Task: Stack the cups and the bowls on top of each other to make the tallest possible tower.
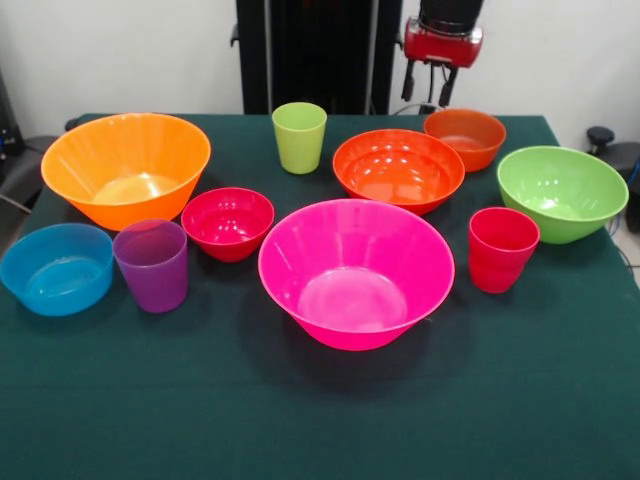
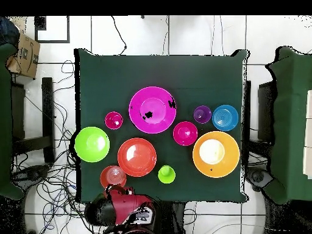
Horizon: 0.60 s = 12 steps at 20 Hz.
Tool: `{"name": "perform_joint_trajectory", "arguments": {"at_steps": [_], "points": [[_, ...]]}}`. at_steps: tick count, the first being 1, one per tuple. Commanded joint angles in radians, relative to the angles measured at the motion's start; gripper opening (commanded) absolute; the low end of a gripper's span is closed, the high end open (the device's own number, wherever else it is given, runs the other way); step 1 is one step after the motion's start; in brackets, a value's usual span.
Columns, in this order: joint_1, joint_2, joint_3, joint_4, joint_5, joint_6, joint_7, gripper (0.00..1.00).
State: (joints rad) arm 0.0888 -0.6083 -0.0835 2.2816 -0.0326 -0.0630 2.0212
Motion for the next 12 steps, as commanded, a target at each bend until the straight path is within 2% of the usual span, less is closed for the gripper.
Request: {"name": "perform_joint_trajectory", "arguments": {"at_steps": [1,12], "points": [[0.026,0.119,0.069,-0.149,0.069,-0.074,0.179,1.0],[0.04,0.195,0.04,-0.171,0.056,-0.126,0.18,1.0]]}}
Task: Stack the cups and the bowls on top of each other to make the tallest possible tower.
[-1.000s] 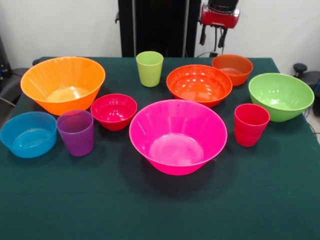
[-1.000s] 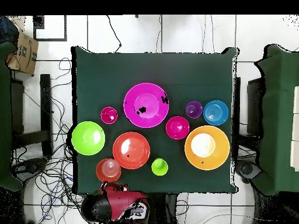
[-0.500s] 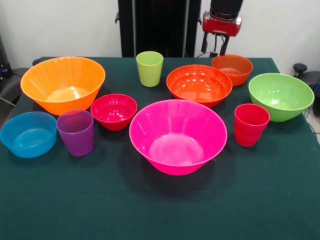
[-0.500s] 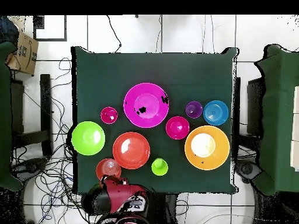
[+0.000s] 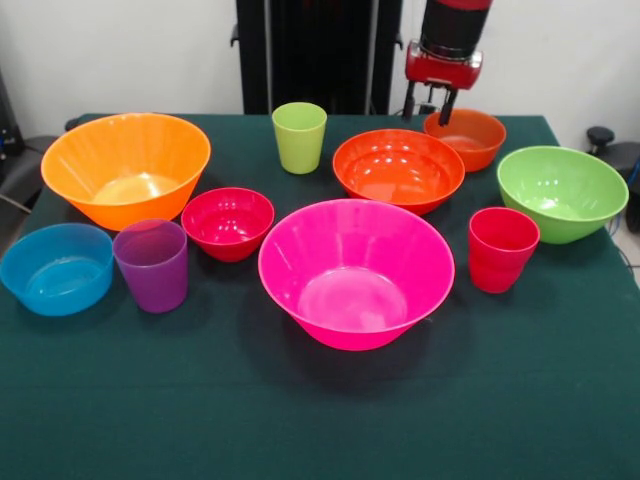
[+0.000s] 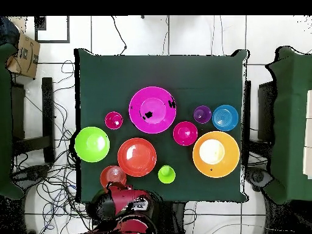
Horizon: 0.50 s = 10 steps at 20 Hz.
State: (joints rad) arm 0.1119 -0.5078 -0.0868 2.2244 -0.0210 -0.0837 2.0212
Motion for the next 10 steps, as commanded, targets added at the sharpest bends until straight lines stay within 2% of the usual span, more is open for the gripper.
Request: {"name": "perform_joint_trajectory", "arguments": {"at_steps": [1,10], "points": [[0.017,0.102,0.039,-0.113,0.041,-0.109,0.177,1.0],[0.008,0.145,0.047,-0.113,0.031,-0.155,0.171,1.0]]}}
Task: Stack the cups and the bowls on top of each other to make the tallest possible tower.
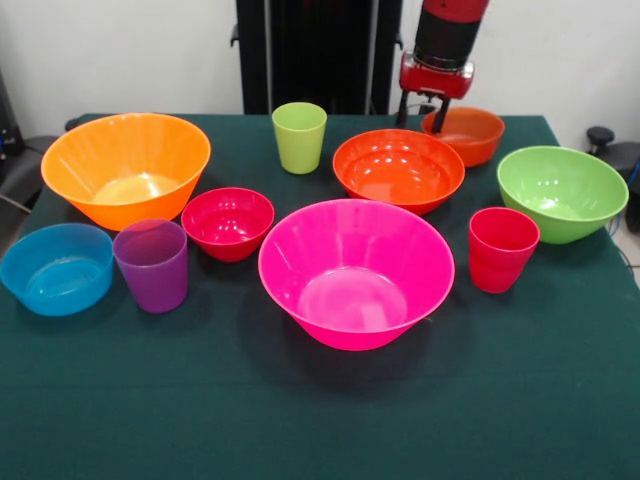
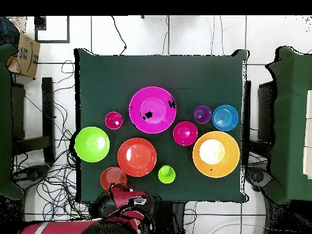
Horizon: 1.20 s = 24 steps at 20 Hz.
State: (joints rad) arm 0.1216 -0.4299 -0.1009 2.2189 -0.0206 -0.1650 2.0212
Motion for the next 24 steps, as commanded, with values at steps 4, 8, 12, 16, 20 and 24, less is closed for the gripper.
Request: {"name": "perform_joint_trajectory", "arguments": {"at_steps": [4,8,12,16,20,24], "points": [[0.005,0.1,0.058,-0.12,0.038,-0.109,0.176,1.0],[0.004,0.121,0.065,-0.13,0.04,-0.131,0.177,1.0],[-0.007,0.142,0.083,-0.144,0.036,-0.151,0.176,1.0],[-0.005,0.154,0.101,-0.15,0.045,-0.182,0.199,1.0],[-0.015,0.134,0.126,-0.141,0.042,-0.196,0.215,1.0],[-0.044,0.109,0.157,-0.13,0.027,-0.209,0.229,1.0]]}}
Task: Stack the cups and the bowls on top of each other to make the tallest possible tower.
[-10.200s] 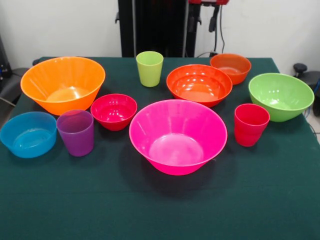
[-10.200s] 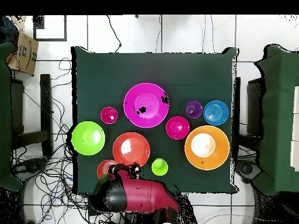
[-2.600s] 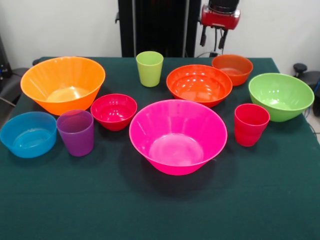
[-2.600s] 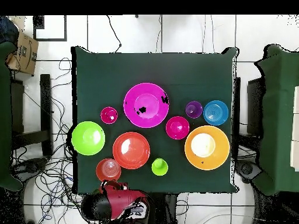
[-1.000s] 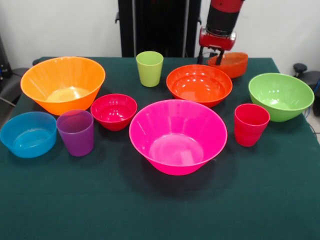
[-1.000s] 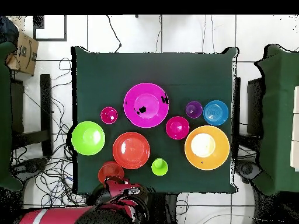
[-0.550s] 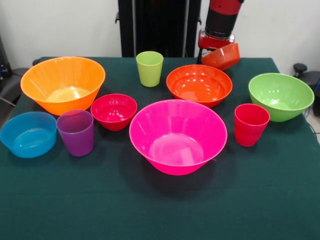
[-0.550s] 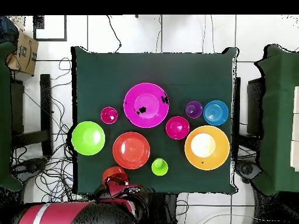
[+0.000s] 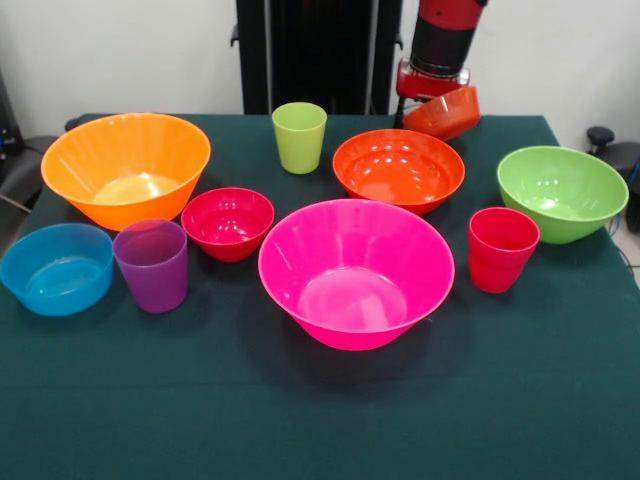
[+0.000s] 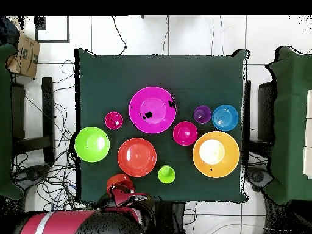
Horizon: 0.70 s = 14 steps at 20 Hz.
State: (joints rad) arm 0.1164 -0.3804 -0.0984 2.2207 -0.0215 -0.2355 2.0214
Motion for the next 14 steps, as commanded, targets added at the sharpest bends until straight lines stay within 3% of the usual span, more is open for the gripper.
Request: {"name": "perform_joint_trajectory", "arguments": {"at_steps": [1,8,14], "points": [[-0.04,0.055,0.161,-0.132,0.031,-0.144,0.234,1.0],[-0.06,0.074,0.204,-0.173,0.025,-0.159,0.233,1.0],[-0.112,0.089,0.27,-0.189,-0.04,-0.242,0.245,1.0]]}}
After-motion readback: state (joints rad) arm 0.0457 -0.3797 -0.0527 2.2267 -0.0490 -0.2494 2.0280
